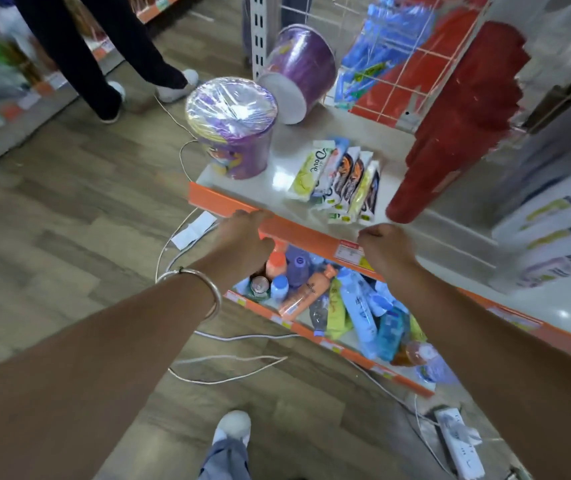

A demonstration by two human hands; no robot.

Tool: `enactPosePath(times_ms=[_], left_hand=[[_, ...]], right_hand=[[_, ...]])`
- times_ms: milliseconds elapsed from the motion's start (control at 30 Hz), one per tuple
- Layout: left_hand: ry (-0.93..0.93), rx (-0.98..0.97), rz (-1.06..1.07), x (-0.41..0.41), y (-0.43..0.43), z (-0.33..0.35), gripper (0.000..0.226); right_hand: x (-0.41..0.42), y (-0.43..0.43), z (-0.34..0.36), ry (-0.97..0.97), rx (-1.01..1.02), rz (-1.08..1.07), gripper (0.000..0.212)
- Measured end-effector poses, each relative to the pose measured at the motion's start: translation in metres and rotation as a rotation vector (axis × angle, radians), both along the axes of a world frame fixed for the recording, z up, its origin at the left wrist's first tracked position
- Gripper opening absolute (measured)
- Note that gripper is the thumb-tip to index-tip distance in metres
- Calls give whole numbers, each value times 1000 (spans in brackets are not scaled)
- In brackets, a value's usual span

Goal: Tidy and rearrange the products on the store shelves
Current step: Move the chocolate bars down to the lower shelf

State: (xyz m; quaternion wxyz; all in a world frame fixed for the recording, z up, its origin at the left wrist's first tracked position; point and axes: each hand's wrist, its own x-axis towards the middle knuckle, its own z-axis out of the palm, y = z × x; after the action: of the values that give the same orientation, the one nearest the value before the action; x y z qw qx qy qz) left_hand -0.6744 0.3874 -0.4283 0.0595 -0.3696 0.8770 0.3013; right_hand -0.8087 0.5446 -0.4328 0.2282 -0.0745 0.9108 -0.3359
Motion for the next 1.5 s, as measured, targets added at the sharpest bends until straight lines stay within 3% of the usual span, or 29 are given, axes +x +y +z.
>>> enactPosePath(times_ms=[233, 600, 900, 1067, 1300, 1500], left_hand=[[69, 27, -92, -16, -23, -9, 52], [165, 74, -77, -31, -41, -11, 51], [230, 94, -57, -47, -50, -13, 50], [253, 93, -21, -48, -53, -12, 50], [265, 67, 72, -38, -52, -1, 51], [362, -13, 141, -9, -42, 39, 47]], right_hand=[[-22, -45, 3, -18, 29, -137, 25], [-34, -79, -3, -89, 6, -345, 88], [-40, -87, 5, -83, -13, -208, 20], [-39, -81, 9, -31, -8, -168, 23], [-21, -63, 11, -115, -192, -354, 22], [6, -41, 32, -117, -188, -253, 32]])
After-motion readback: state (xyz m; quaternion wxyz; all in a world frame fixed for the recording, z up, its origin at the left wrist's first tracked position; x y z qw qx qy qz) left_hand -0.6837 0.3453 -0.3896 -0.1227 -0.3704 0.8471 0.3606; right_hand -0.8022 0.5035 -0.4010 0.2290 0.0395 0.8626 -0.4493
